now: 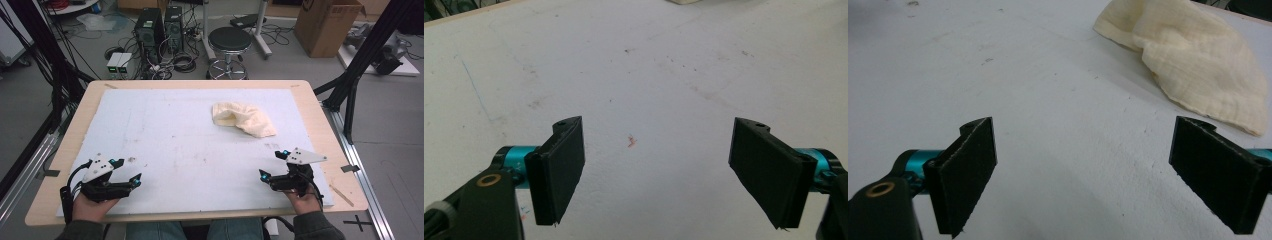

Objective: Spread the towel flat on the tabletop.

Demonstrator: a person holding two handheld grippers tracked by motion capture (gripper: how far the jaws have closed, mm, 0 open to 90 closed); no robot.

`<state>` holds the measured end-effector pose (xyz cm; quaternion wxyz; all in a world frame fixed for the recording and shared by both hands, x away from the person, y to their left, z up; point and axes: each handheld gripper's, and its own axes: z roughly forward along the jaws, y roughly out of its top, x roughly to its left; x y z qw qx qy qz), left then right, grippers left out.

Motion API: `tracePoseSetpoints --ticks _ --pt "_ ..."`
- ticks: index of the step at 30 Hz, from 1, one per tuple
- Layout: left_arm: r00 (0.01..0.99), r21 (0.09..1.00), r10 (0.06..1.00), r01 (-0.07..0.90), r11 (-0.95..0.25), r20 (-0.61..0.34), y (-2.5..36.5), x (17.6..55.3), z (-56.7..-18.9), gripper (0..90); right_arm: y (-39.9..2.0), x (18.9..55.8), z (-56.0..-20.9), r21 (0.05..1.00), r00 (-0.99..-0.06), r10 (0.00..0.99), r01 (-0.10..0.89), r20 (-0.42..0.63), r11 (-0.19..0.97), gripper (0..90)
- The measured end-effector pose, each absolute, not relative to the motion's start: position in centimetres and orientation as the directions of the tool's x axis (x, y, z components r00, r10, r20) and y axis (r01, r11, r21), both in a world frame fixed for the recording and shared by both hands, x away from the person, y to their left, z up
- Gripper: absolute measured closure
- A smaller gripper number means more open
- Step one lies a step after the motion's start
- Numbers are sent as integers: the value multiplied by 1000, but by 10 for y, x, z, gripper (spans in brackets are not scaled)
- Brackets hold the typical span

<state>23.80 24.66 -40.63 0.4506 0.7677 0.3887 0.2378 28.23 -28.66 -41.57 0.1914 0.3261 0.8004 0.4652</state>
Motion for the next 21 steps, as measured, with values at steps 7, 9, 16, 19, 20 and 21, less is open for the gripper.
tracePoseSetpoints --ticks 7,9,16,19,20,21 --pt "583 877 812 387 -284 6 249 242 -407 232 -287 286 -417 869 -719 695 344 1 355 110" --pt "586 877 811 386 -286 7 249 241 -407 232 -286 287 -418 867 -721 693 344 -3 361 110" --pt "584 882 812 379 -281 8 248 240 -407 232 -285 285 -418 865 -723 691 345 -3 365 110" --pt "587 882 809 378 -280 5 248 240 -407 232 -285 284 -417 868 -723 690 343 -1 360 110" --pt "587 884 810 377 -278 4 248 240 -407 232 -285 284 -417 867 -724 690 341 -5 364 110" --pt "587 883 810 377 -280 6 249 239 -406 232 -285 284 -417 867 -725 689 339 -6 365 110"
